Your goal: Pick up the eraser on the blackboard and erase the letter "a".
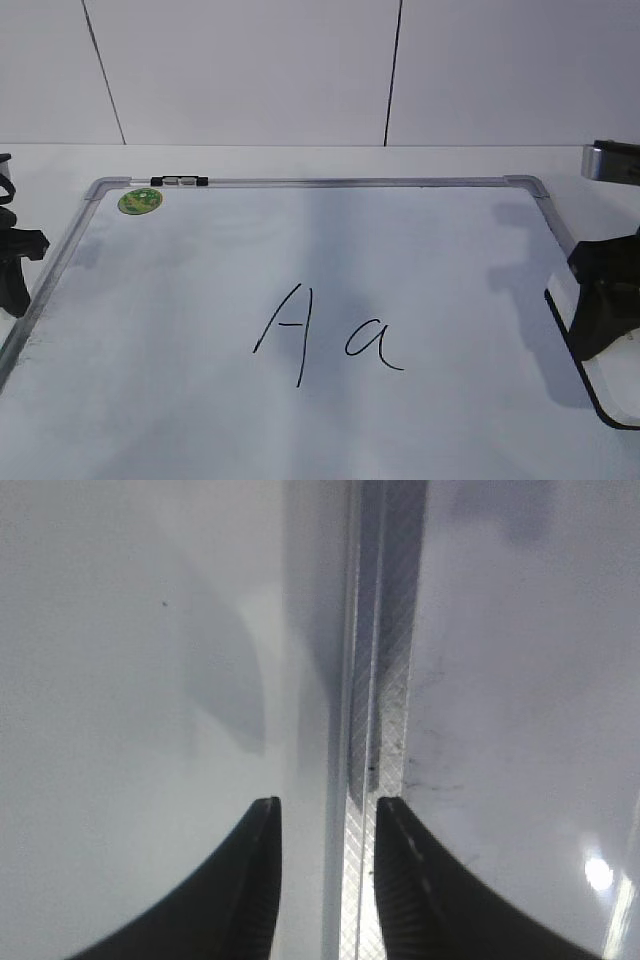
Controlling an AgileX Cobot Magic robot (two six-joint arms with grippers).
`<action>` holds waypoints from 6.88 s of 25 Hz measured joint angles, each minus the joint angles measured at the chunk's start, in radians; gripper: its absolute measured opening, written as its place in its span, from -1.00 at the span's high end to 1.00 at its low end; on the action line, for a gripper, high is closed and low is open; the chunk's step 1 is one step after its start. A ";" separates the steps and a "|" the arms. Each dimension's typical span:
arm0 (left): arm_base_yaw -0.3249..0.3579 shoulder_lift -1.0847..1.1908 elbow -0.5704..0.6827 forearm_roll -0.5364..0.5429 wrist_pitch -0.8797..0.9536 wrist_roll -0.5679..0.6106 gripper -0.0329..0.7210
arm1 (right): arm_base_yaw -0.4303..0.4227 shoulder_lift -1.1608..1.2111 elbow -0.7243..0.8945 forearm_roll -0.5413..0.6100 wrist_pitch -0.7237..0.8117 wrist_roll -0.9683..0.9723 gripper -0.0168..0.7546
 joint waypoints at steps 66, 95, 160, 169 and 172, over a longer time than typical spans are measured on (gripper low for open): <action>-0.025 0.065 -0.018 -0.003 -0.014 -0.002 0.87 | 0.135 0.218 -0.209 -0.056 0.003 -0.001 -0.45; -0.025 0.065 -0.018 -0.003 -0.014 -0.002 0.87 | 0.343 0.471 -0.391 -0.115 0.001 0.015 -0.45; -0.025 0.065 -0.018 -0.005 -0.014 -0.002 0.87 | 0.475 0.549 -0.406 -0.041 -0.060 -0.015 -0.45; -0.025 0.065 -0.018 -0.007 -0.014 -0.002 0.87 | 0.480 0.550 -0.408 -0.103 -0.058 0.053 -0.45; -0.025 0.065 -0.018 -0.007 -0.014 -0.002 0.87 | 0.455 0.550 -0.408 -0.103 -0.055 0.055 -0.45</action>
